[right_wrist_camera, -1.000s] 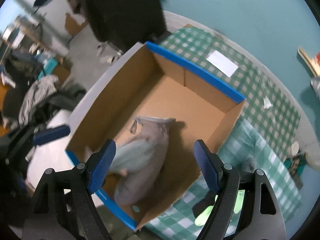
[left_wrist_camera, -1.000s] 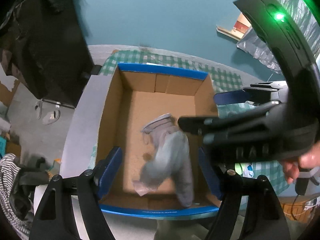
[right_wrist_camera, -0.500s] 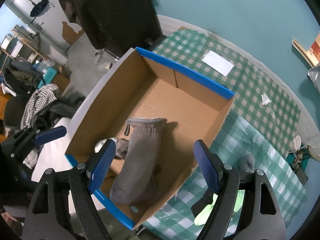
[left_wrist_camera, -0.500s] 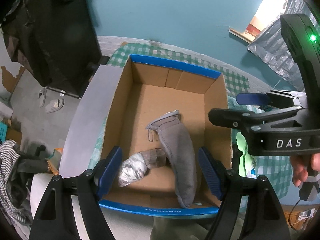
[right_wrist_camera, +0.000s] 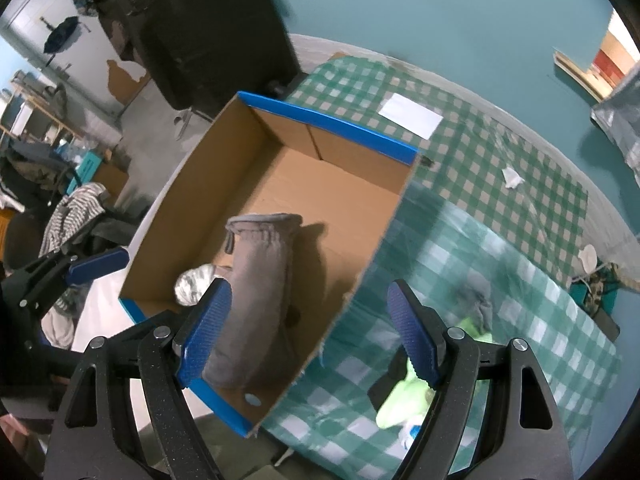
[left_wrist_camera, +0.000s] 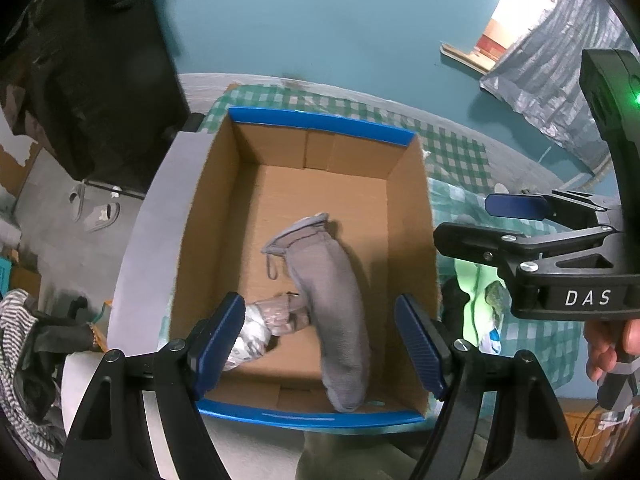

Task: Organize soft objects
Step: 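Withdraw both open grippers from the box back over the table, then grasp the white foam block with the right gripper while the left moves toward the green scrubber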

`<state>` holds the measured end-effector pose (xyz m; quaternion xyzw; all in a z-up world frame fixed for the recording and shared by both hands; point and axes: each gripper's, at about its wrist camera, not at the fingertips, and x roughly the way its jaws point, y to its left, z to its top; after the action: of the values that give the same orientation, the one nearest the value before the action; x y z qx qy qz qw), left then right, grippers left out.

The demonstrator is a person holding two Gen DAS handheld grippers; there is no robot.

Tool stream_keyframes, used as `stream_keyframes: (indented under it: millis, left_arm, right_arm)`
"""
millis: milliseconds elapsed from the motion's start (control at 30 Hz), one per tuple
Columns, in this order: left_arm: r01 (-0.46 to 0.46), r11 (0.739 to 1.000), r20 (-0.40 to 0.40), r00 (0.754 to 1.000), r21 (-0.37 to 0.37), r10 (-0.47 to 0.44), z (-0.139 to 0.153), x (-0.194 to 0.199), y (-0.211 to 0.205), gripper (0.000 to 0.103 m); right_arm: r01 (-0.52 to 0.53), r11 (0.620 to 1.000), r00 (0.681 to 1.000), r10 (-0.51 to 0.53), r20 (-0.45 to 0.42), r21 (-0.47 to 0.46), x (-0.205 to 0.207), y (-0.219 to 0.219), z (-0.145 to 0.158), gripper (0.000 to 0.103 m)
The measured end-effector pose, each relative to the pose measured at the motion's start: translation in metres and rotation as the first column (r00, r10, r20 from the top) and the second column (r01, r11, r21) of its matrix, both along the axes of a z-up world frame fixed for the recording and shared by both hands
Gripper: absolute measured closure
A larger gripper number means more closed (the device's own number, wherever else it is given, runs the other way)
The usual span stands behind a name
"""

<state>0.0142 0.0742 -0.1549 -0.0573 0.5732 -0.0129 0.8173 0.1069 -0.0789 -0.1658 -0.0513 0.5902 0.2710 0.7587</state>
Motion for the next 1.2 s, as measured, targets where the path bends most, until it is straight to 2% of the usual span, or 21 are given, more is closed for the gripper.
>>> stream_keyframes:
  millis: [633,1000,1200]
  left_arm:
    - [0.156,0.988,-0.016,0.988,-0.005,-0.156,-0.002,0.000,-0.064,0.024]
    - [0.287,0.958,-0.048,0.957,0.001,-0.287,-0.009,-0.005,-0.118,0.024]
    - [0.353,0.936,-0.064,0.934,0.013,-0.351,-0.014,-0.007,-0.148,0.024]
  right_arm:
    - [0.174,0.982,0.984,-0.176,-0.019,-0.071,-0.030,-0.115,-0.012,0.023]
    - [0.292,0.949,0.952,-0.301,-0.059,-0.118,-0.057,-0.182,-0.033,0.023]
    - [0.334,0.933,0.935,-0.346,-0.078,-0.136,-0.070,-0.204,-0.047,0.023]
